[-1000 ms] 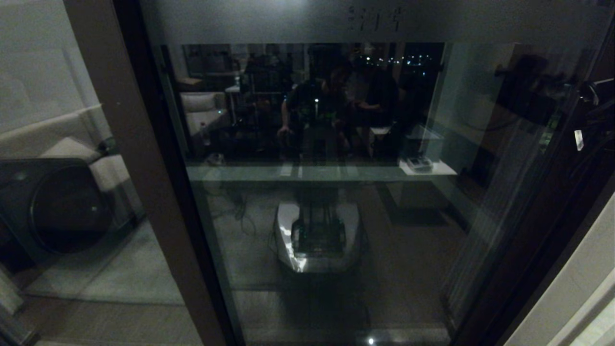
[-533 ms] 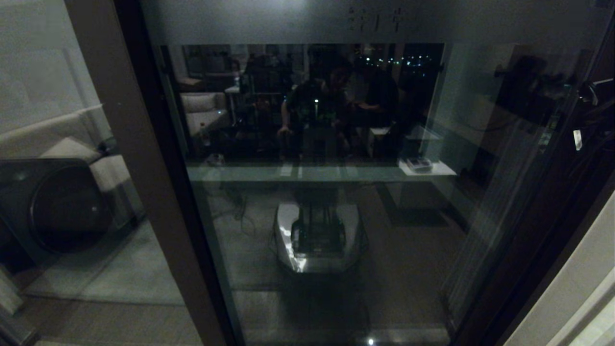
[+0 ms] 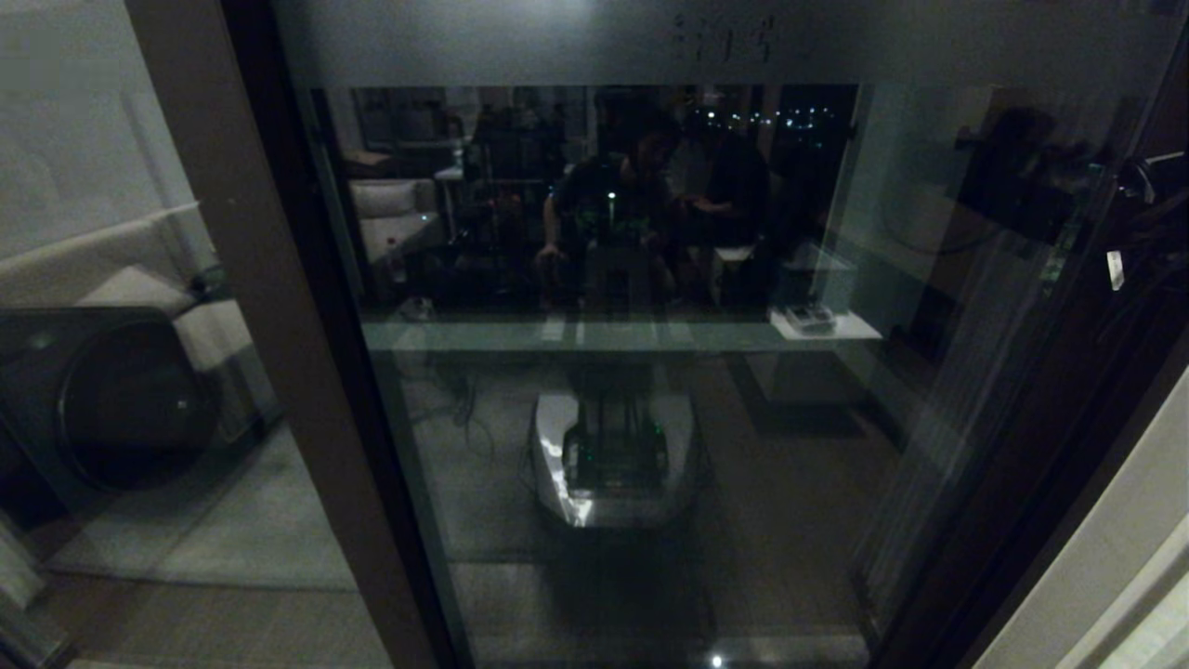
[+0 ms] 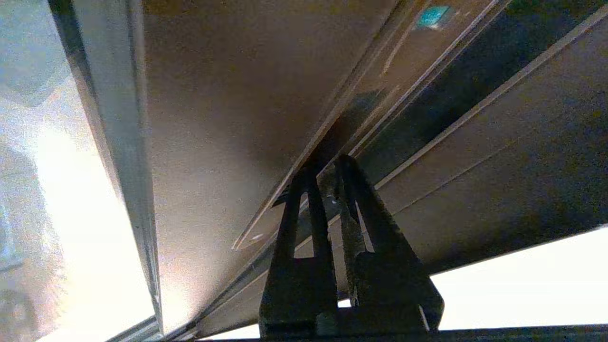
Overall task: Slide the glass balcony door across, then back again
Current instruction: Close the slid door
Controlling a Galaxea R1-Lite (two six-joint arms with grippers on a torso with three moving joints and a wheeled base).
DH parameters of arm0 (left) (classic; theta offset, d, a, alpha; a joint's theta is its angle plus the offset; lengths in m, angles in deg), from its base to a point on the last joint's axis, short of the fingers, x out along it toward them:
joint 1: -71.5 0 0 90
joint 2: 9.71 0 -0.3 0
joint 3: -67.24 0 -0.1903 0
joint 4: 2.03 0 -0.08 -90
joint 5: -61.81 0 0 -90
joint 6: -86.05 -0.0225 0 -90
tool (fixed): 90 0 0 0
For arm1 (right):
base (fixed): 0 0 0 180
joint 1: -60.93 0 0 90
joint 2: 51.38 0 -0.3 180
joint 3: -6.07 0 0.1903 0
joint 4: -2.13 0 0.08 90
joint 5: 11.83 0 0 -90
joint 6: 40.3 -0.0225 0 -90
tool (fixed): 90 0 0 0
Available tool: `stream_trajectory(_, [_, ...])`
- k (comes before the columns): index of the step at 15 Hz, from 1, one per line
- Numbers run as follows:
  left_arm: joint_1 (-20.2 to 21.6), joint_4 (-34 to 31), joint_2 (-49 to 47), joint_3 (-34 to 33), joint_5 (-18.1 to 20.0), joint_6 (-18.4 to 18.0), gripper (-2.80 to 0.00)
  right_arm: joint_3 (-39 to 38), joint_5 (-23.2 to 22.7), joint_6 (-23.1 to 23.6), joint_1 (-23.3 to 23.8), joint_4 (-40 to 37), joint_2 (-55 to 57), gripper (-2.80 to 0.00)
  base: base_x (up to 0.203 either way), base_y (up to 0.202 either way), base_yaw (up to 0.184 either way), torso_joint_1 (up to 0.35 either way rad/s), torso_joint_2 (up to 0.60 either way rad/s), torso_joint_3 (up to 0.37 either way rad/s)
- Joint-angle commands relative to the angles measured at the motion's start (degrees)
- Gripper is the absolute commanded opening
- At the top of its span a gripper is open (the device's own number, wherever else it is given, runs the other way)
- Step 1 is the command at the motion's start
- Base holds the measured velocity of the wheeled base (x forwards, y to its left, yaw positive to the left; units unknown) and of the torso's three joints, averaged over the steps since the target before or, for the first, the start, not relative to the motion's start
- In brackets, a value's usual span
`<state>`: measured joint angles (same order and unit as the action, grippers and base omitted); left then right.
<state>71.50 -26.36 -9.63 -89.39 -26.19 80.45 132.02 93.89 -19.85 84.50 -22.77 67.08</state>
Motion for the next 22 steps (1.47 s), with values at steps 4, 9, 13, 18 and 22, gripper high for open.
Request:
stream_trajectory(4, [0.0, 0.0, 0.0, -0.1, 0.0, 0.0, -2.8, 0.3, 0.1, 0.2, 0.2, 0.2, 0.4, -2.8, 0.0, 0.0, 0.0, 0.0, 0.0, 0.0])
stream_trajectory(9, [0.0, 0.0, 0.0, -0.1, 0.0, 0.0, -2.8, -0.2, 0.0, 0.2, 0.1, 0.2, -0.2, -2.8, 0.0, 0.0, 0.0, 0.0, 0.0, 0.0])
stream_trajectory(13, [0.0, 0.0, 0.0, -0.1, 0.0, 0.0, -2.8, -3.6, -0.8, 0.1, -0.1, 0.2, -4.1, -2.8, 0.0, 0.0, 0.0, 0.0, 0.0, 0.0])
stream_trajectory(18, [0.0, 0.0, 0.0, -0.1, 0.0, 0.0, -2.8, -7.7, -2.1, 0.2, -0.3, 0.1, -8.3, -2.8, 0.0, 0.0, 0.0, 0.0, 0.0, 0.0])
stream_trajectory(22, [0.0, 0.0, 0.0, -0.1, 0.0, 0.0, -2.8, -9.8, -2.2, 0.2, -0.3, 0.1, -10.8, -2.8, 0.0, 0.0, 0.0, 0.0, 0.0, 0.0])
